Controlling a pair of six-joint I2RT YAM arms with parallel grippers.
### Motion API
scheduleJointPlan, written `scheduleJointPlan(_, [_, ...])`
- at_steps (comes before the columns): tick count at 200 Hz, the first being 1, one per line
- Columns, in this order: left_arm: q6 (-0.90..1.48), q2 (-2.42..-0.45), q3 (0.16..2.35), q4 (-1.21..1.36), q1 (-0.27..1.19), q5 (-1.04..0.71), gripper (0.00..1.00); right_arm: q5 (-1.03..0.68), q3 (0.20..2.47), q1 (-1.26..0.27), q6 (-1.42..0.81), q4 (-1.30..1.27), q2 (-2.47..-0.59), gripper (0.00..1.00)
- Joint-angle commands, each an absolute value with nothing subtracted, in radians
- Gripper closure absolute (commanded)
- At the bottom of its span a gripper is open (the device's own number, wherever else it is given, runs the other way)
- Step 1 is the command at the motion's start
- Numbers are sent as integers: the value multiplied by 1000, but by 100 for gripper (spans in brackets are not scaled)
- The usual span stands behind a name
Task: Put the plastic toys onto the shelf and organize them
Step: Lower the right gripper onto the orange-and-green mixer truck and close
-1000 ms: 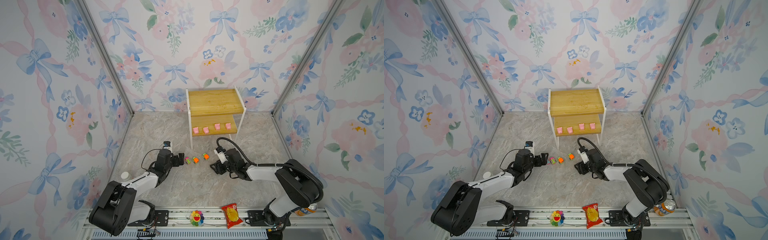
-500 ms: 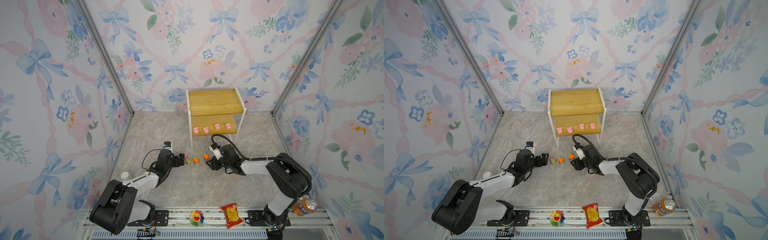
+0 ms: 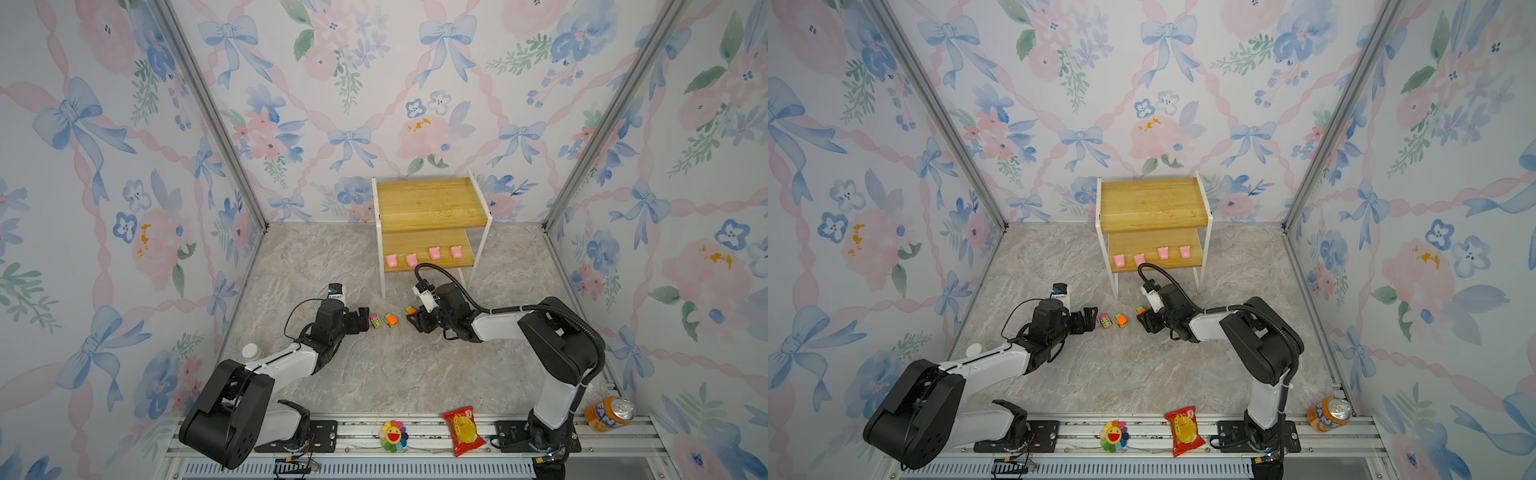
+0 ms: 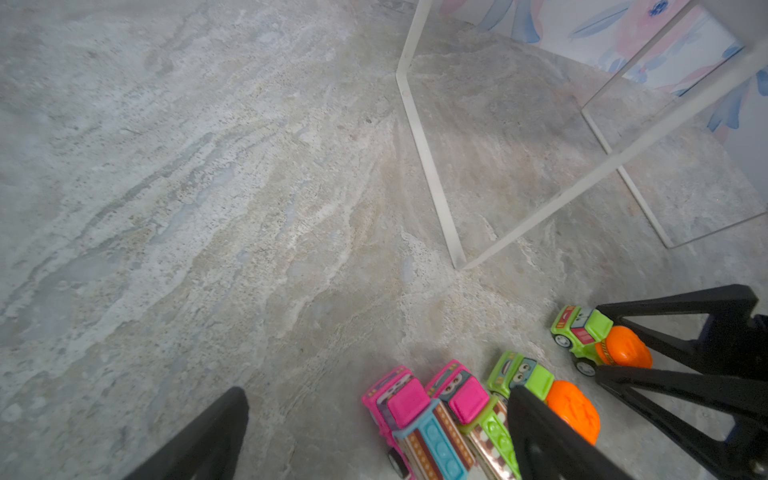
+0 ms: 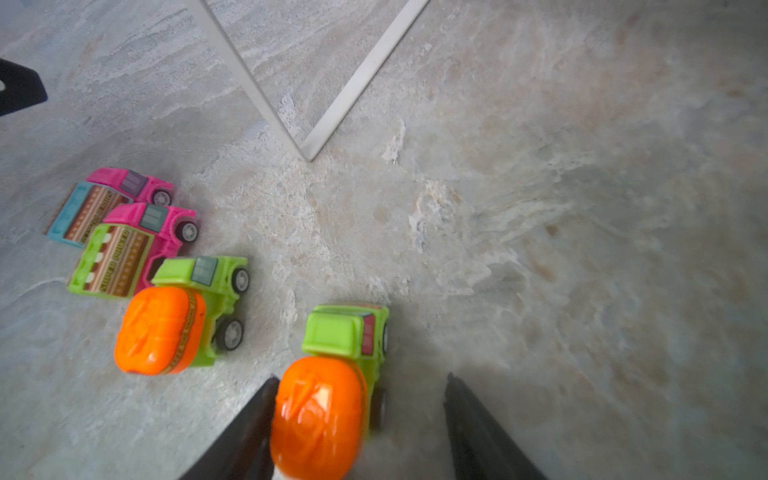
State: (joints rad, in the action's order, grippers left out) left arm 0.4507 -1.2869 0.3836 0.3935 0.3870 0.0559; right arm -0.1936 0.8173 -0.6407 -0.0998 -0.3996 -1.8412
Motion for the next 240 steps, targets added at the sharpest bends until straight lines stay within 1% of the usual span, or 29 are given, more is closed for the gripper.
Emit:
scheduleJointPlan(1, [463,-1303,395,383,394,69,2,-186,841,-634,-98,-439,-1869,37])
scheduleJointPlan(25, [463,-1306,396,383,396,70,2,-188,853,-633,-98,-444,-1883,38])
scheduleJointPlan(64, [462,-1302,396,383,397,75,2,-184,868,-633,-97,-440,-1899,44])
scheduleJointPlan(84, [462,-1303,396,382,397,75,2,-187,862,-634,-97,-448,-1898,51])
scheduleJointPlan(106, [462,-1308,400,383,397,74,2,-193,853,-634,-98,-455,-1890,64])
scheduleJointPlan(130, [463,-1312,402,382,399,74,2,-204,825,-635,-102,-475,-1862,72])
scheduleJointPlan(163, [462,-1309,400,382,401,78,2,-227,790,-640,-107,-450,-1792,76])
scheduleJointPlan(184, [460,-1305,398,382,403,79,2,-233,778,-650,-102,-395,-1720,76])
scheduleJointPlan(205, [460,-1306,396,382,402,80,2,-231,789,-664,-86,-299,-1660,75])
scheduleJointPlan(216, [459,-1304,395,382,402,77,2,-226,805,-676,-75,-239,-1595,76])
scheduleJointPlan(240, [459,-1302,392,382,402,79,2,-202,895,-704,-49,-28,-1480,75])
